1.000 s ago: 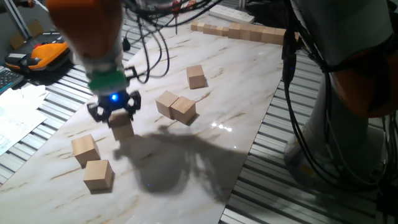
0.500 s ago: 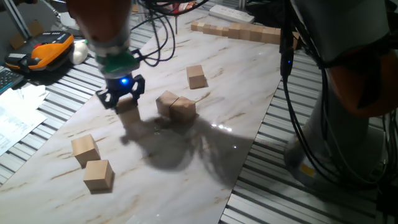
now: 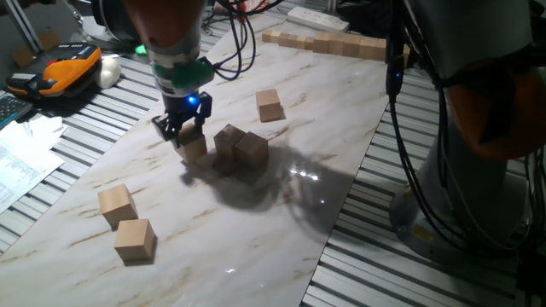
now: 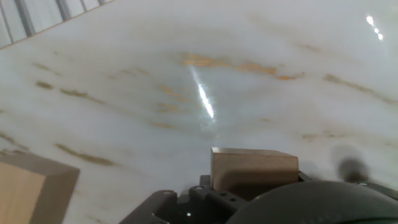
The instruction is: Stack the blocks into a pyramid shape
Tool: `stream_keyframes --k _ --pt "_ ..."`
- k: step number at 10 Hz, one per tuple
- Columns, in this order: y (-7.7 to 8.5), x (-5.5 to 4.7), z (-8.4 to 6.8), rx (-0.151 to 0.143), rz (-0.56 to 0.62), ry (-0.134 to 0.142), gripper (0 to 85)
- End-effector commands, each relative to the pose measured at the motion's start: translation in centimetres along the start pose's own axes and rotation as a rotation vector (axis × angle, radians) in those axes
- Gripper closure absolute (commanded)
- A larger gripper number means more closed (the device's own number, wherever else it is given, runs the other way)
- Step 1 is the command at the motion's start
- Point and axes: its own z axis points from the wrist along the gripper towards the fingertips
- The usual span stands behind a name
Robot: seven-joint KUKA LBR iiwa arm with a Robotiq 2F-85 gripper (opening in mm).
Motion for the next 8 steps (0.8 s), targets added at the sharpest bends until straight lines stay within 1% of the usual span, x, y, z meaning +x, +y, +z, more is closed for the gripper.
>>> stream_keyframes --k 1,3,5,6,7,8 --pt "-0.01 0.00 0.00 -0.017 -0.121 0.014 85.0" --pt "-0.01 0.00 0.00 -0.003 -0.016 0.018 85.0" --pt "-0.01 0.00 0.00 -0.007 0.062 -0.005 85.0" --pt "-0.01 0.00 0.00 0.002 0.081 -0.013 85.0" --pt "-0.01 0.00 0.00 0.003 0.079 -0.007 85.0" --pt "-0.26 -0.30 -0.05 -0.003 0.078 0.013 85.0"
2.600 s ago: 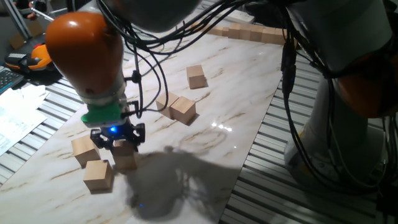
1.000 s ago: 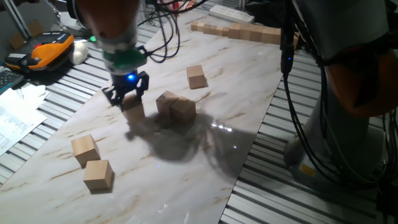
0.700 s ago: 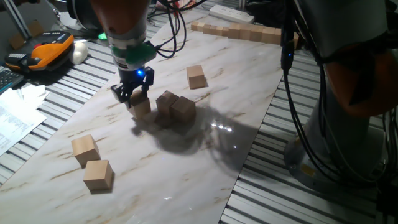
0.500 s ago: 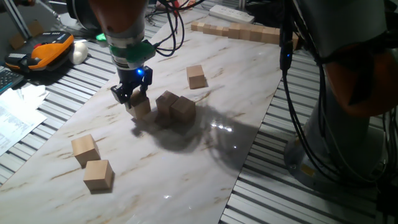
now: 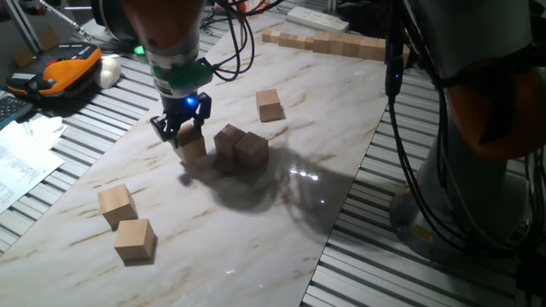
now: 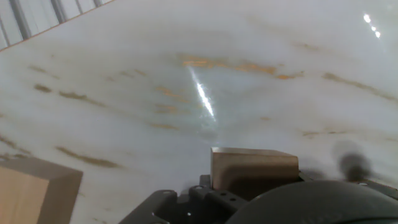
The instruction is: Stack the blocks into a pyramid shape
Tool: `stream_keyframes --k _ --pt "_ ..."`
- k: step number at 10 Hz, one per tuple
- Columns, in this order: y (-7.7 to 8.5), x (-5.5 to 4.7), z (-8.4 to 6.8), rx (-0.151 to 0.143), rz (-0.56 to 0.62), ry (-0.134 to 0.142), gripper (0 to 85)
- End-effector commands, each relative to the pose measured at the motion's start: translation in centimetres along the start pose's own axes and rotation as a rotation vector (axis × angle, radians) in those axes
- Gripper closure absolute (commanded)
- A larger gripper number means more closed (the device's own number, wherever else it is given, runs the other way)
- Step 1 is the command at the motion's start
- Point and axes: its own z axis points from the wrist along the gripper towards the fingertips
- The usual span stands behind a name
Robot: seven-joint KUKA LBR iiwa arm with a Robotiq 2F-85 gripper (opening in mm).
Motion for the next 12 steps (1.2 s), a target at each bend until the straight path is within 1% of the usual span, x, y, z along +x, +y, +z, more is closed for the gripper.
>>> stream_keyframes --k 1,3,4,6,8,9,10,11,12 --pt "-0.6 -0.8 0.0 0.008 -0.006 -0.005 85.0" --pt "-1.9 -2.3 0.3 0.004 -0.018 0.007 85.0" --pt "-2.2 -2.7 0.3 0.005 -0.017 0.004 85.0" --pt "-2.7 -3.1 0.2 0.004 -0.028 -0.008 85.0" --pt "-4.3 -4.1 0.1 -0.017 -0.094 -0.022 85.0" --pt "-4.9 -4.2 0.5 -0.029 -0.139 -0.033 85.0" --pt "-5.4 -4.2 1.0 -0.037 -0.179 -0.037 85.0" --pt "-5.5 -4.1 1.5 -0.043 -0.208 -0.035 85.0" --pt "-5.7 -4.0 2.0 -0.038 -0.241 -0.025 85.0"
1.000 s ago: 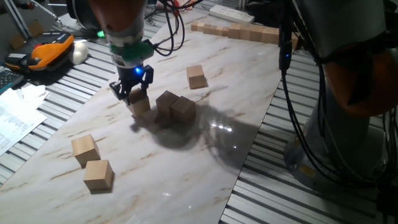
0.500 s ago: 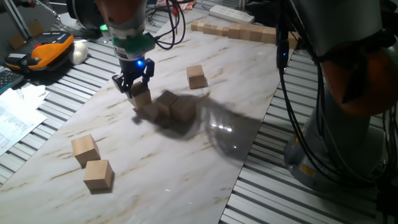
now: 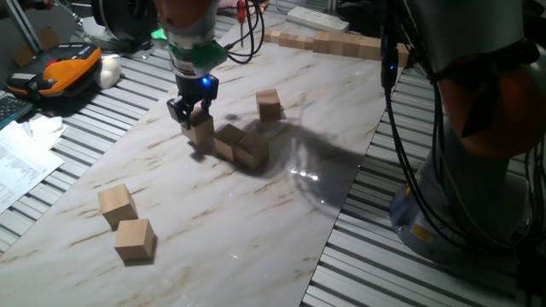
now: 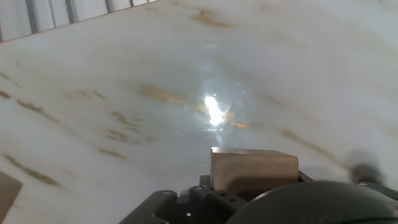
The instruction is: Stack the blocks into a pyramid shape
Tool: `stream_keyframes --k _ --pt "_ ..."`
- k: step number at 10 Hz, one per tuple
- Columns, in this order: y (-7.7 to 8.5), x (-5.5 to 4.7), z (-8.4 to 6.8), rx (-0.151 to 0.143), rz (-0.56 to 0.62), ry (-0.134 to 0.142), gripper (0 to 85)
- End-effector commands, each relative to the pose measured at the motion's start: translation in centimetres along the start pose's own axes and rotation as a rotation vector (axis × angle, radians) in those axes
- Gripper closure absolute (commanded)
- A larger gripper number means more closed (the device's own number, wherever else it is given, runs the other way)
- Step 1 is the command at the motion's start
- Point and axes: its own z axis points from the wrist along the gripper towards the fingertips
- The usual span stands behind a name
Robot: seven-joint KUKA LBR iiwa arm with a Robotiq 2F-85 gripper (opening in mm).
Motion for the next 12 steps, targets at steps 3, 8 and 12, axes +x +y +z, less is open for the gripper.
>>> stream_keyframes --k 3,8,12 --pt "0.0 0.6 0.9 0.014 -0.056 0.009 85.0" --pt "-0.7 0.9 1.2 0.029 -0.075 0.024 85.0" --pt "-1.2 1.5 1.5 0.021 -0.079 0.032 85.0"
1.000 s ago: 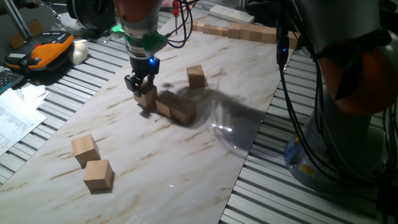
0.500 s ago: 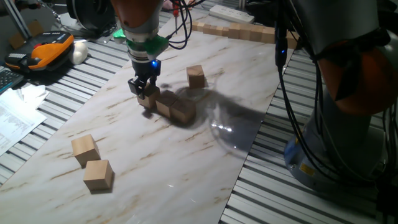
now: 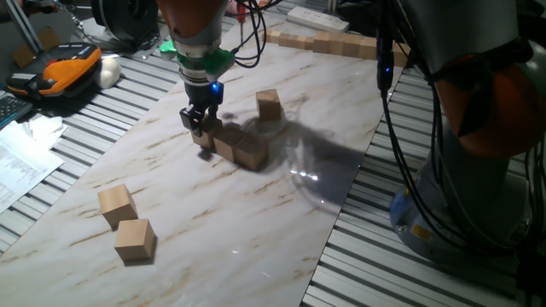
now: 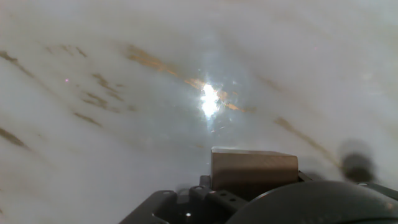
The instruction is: Stack the blocks into a pyramid shape
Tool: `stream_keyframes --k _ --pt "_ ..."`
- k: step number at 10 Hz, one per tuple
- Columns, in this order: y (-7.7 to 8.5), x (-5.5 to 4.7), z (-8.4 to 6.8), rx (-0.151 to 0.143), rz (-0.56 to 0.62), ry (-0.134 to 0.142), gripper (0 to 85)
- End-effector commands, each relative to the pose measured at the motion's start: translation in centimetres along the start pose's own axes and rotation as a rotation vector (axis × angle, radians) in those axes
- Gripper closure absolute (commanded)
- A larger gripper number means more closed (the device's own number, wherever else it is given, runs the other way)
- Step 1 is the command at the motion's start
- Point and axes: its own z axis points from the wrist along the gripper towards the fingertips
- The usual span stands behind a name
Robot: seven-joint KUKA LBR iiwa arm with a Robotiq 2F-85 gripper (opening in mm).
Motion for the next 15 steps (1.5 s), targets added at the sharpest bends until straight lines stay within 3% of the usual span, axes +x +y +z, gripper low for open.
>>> stream_keyframes --k 1,15 --pt "0.3 0.3 0.0 0.004 0.007 0.001 85.0" --pt "0.0 1.6 0.3 0.008 0.020 0.005 85.0"
